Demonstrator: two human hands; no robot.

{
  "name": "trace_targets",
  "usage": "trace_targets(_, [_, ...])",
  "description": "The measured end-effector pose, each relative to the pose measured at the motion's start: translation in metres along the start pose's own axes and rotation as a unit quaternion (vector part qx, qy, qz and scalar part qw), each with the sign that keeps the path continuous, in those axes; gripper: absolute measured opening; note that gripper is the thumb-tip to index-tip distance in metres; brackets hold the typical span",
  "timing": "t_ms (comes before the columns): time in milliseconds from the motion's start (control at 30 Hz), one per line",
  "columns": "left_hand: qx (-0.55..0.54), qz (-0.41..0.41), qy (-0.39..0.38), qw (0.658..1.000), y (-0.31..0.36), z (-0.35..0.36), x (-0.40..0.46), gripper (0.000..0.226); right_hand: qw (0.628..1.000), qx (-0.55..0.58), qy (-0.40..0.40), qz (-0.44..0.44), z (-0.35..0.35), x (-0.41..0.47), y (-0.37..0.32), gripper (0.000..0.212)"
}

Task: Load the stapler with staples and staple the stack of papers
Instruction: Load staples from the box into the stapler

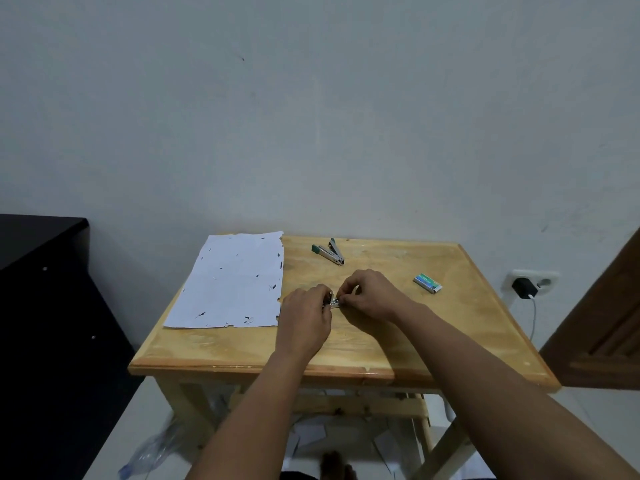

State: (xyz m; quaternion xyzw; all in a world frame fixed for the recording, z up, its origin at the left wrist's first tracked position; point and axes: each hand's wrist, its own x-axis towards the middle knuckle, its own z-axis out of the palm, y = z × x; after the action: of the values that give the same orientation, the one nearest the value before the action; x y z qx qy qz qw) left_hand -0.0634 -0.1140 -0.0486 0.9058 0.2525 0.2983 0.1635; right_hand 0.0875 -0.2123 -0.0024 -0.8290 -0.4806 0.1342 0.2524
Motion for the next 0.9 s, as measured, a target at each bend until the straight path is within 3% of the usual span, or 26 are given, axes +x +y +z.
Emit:
trace_targets(233, [0.006,0.001,-0.007,1.000,-0.001,0.001,0.002,0.018,0.992,-0.098,0.045,-0.057,0.008,-0.020,0.005,0.024])
trace_targets(500, [0.002,-0.005,-0.009,1.000,0.001,0.001,-0.001,0.025,0.983,-0.148,0.096,-0.055,0.012,-0.034,0.016,0.027])
trace_targets(900, [0.006,-0.020,-0.016,1.000,0.000,0.003,0.001,0.028,0.974,-0.189,0.079,-0.093,0.014,-0.032,0.008,0.032])
